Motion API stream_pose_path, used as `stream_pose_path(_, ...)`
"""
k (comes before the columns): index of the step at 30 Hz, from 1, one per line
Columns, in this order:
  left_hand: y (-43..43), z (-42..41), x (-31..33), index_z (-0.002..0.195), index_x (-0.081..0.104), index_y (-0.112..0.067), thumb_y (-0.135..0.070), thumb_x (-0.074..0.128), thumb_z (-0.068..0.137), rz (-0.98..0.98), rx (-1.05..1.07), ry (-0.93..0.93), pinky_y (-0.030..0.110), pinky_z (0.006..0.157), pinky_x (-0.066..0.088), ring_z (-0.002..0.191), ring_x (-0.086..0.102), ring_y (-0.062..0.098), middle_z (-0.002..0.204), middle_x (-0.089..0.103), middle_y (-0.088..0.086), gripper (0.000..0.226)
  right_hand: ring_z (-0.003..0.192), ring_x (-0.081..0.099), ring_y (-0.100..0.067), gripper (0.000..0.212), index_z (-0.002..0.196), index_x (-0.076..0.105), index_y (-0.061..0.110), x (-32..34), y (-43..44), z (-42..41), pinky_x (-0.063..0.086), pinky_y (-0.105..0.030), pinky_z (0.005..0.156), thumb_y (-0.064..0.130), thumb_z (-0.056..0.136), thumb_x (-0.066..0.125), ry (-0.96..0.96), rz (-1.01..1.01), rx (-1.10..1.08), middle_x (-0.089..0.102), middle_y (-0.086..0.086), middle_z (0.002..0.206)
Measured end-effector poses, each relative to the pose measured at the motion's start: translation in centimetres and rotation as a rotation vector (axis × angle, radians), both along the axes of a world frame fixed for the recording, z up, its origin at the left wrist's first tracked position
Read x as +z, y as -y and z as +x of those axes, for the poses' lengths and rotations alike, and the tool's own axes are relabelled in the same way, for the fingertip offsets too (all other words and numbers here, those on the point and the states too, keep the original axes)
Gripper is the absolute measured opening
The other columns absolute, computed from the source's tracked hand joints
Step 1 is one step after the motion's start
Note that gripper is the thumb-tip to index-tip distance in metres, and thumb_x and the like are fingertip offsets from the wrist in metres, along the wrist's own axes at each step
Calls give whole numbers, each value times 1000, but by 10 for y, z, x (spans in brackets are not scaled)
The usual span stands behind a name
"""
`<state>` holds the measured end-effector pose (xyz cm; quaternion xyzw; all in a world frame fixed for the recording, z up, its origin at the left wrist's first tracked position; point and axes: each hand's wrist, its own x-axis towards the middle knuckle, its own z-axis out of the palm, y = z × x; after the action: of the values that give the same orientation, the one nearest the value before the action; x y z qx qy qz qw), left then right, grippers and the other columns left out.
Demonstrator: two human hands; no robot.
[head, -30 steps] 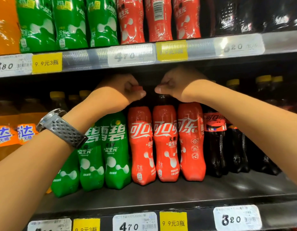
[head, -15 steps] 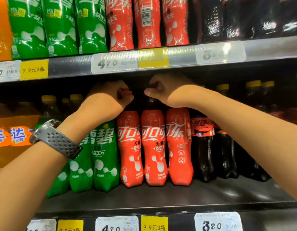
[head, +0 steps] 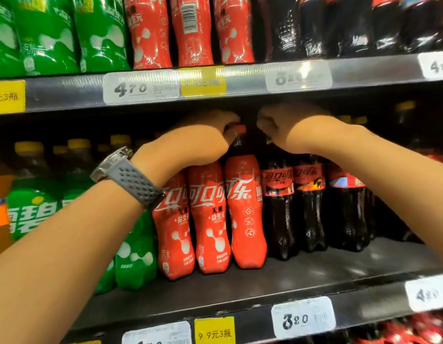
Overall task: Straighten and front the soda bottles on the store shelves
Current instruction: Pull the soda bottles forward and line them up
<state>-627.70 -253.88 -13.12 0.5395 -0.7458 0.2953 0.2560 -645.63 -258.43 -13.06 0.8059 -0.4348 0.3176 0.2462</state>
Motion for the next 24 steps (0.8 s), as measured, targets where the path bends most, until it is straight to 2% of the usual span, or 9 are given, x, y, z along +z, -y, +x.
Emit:
stream_pose_path(4, 9, -4, 0, 129, 56, -22, -29, 44, 99, 28, -25, 0, 35, 98, 42, 117, 53, 29, 130, 58, 7, 33, 106, 56, -34, 33, 122, 57, 20, 0, 5, -13, 47, -41, 90, 37, 98, 43, 41, 44, 3, 60, -12, 121)
stream_pose_path(6, 11, -3, 0, 134, 52, -23, -30, 45, 99, 43, -56, -43, 28, 99, 39, 120, 52, 26, 134, 56, 6, 36, 106, 57, -32, 33, 123, 57, 21, 0, 7, -16, 47, -40, 91, 37, 98, 44, 49, 86, 36, 62, -10, 120)
stream_pose_path(9, 13, -4, 2, 135, 53, -23, -28, 47, 99, 54, -77, -61, 21, 91, 34, 119, 52, 24, 134, 56, 4, 37, 109, 56, -29, 37, 129, 55, 21, -1, 8, -19, 46, -39, 93, 38, 98, 45, 42, 123, 77, 61, -8, 123)
stream_pose_path(11, 13, -4, 3, 128, 59, -22, -26, 49, 98, 56, -76, -72, 23, 90, 38, 112, 56, 24, 127, 61, 4, 31, 110, 57, -27, 38, 129, 55, 20, -1, 7, -21, 46, -38, 94, 39, 97, 46, 51, 142, 115, 61, -6, 123)
stream_pose_path(14, 12, -7, 2, 122, 62, -21, -26, 52, 97, 62, -63, -118, 31, 93, 45, 106, 59, 23, 119, 64, 4, 27, 103, 60, -26, 33, 116, 63, 17, -1, 8, -27, 48, -39, 90, 38, 95, 51, 28, 156, 187, 67, -6, 112)
stream_pose_path(16, 11, -9, 0, 118, 64, -20, -27, 54, 96, 45, -43, -140, 31, 91, 45, 104, 59, 23, 116, 65, 5, 25, 100, 61, -24, 28, 112, 64, 18, 0, 8, -29, 49, -37, 89, 36, 92, 56, 15, 167, 223, 67, -3, 108)
stream_pose_path(21, 12, -19, -5, 110, 65, -18, -29, 57, 94, -3, 51, -186, 35, 90, 47, 102, 61, 26, 111, 67, 7, 21, 102, 60, -24, 31, 116, 62, 18, 3, 18, -31, 48, -34, 88, 36, 91, 58, -13, 131, 248, 65, -4, 112)
stream_pose_path(24, 12, -25, -8, 108, 66, -18, -30, 58, 93, -25, 105, -229, 35, 90, 47, 102, 61, 27, 109, 68, 7, 21, 103, 57, -25, 32, 118, 60, 14, 0, 24, -32, 42, -29, 80, 34, 94, 55, 15, 90, 265, 62, -5, 115)
